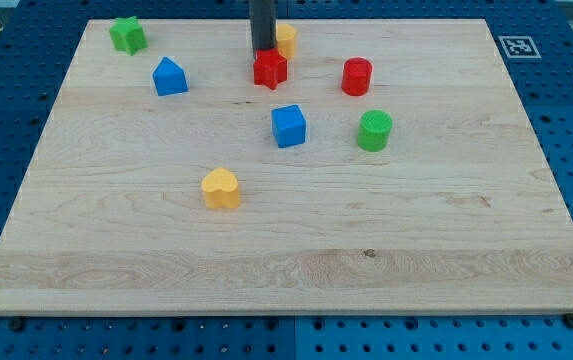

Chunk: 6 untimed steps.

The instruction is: Place the yellow hexagon at the top center of the board

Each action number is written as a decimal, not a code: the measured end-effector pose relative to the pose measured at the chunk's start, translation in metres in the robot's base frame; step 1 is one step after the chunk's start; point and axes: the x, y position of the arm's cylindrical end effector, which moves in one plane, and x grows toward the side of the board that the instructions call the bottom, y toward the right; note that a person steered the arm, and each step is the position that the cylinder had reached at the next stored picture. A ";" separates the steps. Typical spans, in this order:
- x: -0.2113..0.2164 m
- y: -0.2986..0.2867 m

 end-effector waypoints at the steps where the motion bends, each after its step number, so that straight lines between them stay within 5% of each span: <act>1: 0.012 0.023; 6: -0.013 0.021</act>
